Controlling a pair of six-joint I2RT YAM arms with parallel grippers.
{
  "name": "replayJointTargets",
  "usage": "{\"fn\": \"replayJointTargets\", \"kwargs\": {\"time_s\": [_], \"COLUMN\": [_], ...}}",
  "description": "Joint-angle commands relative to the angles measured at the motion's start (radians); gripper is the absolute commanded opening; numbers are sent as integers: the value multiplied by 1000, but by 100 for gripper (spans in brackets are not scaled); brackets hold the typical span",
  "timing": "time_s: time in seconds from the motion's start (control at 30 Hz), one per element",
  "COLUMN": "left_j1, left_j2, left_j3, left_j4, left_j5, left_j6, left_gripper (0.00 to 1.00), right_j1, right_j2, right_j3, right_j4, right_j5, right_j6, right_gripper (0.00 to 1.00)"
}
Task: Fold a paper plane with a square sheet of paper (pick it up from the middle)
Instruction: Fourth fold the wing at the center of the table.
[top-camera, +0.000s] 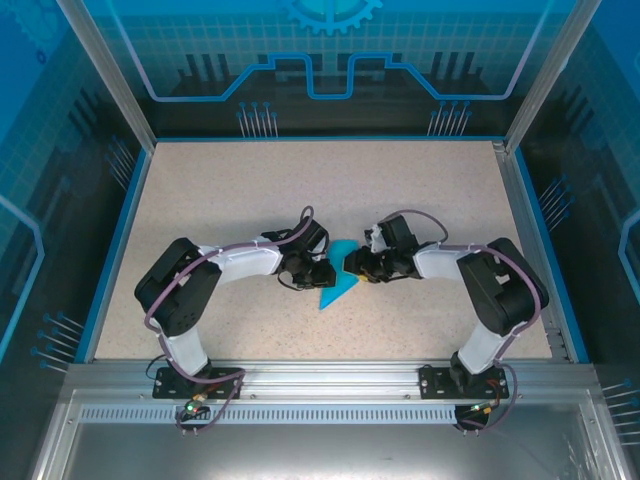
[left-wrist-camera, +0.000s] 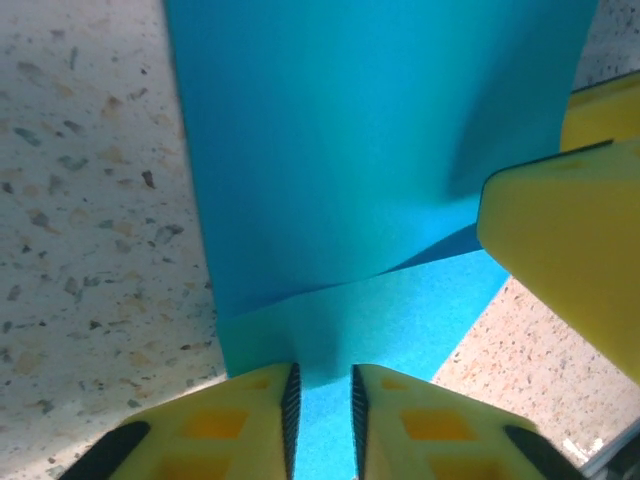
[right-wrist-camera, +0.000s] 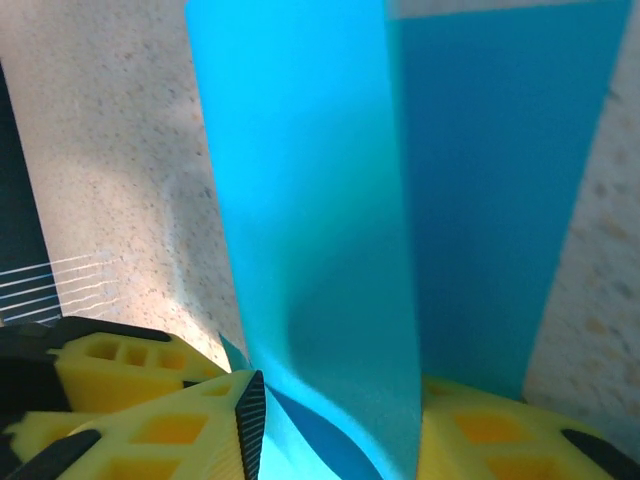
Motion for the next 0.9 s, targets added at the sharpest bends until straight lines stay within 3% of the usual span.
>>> {"fn": "replayJointTargets", "kwargs": {"time_s": [0.0,0.17,0.6,0.87], "left_j1": [-4,-17,-71,-104], "left_j2": [-26,-73,-103,-132], "left_j3": [-7,-34,-42,-37], "left_j4": [-21,-15,-41,-62], "left_j5": [-33,-68,-152,-219], "left_j6": [7,-13,-37,-24], "left_gripper": [27,33,36,42], "right_j1": [-19,-36,-82,-83], "right_j2": [36,51,92,149], "right_j3": [44,62,102,164], "right_j4": [-14,-33,-38,-60], "right_j5": [-55,-84,-191,-206], "right_j6": [-63,-103,-157,-178], "right_gripper": [40,40,42,36]}}
